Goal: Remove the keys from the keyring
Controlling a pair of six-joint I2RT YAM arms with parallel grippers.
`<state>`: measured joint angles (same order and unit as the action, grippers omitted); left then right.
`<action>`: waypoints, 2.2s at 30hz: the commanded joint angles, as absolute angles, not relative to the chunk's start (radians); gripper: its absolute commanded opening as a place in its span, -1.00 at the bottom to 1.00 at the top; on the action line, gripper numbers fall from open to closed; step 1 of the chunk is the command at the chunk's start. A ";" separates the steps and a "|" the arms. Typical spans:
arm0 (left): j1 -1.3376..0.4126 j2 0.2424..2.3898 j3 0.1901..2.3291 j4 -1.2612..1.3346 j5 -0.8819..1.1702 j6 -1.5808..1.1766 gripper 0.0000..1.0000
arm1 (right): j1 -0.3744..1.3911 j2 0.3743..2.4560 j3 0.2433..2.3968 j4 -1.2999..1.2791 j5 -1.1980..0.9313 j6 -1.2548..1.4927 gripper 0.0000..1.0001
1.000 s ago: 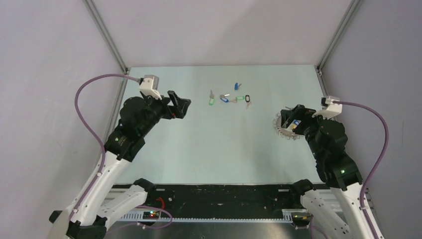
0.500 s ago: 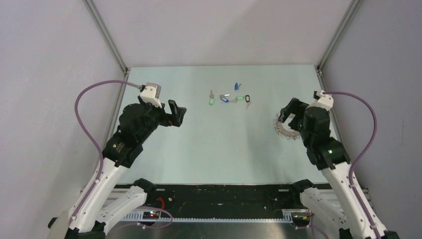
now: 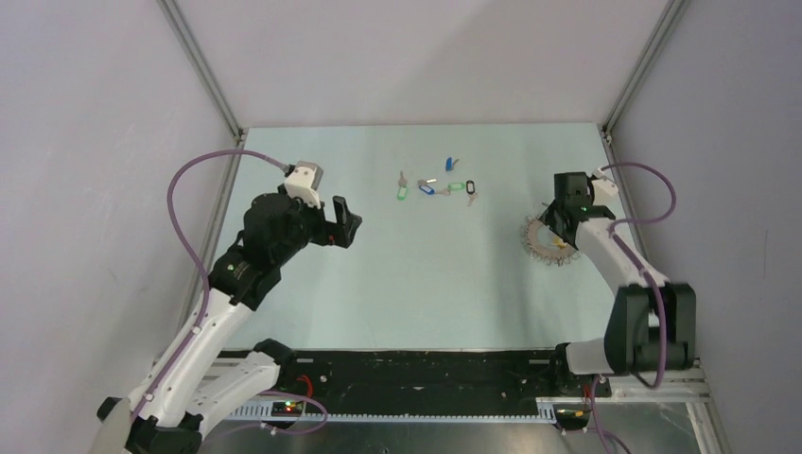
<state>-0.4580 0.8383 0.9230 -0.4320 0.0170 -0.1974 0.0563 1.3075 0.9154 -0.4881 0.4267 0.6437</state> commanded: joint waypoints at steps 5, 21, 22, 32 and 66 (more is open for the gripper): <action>-0.456 0.802 0.912 -0.417 0.046 -0.165 0.97 | 0.037 1.543 1.019 -0.435 0.521 0.686 0.34; -0.456 0.772 0.905 -0.419 0.022 -0.149 0.97 | 0.022 1.869 1.273 -0.627 0.450 0.634 0.19; -0.456 0.771 0.905 -0.420 0.020 -0.149 0.97 | 0.022 1.875 1.275 -0.638 0.443 0.635 0.18; -0.456 0.751 0.904 -0.420 0.027 -0.147 0.97 | 0.028 1.860 1.224 -0.722 0.499 0.655 0.05; -0.456 0.746 0.901 -0.422 0.041 -0.138 0.97 | 0.142 1.960 1.318 -0.735 0.264 0.449 0.63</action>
<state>-0.4580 0.7525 0.8989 -0.4332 0.0334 -0.1638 0.1471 1.8957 1.2720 -0.6762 0.2356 0.4603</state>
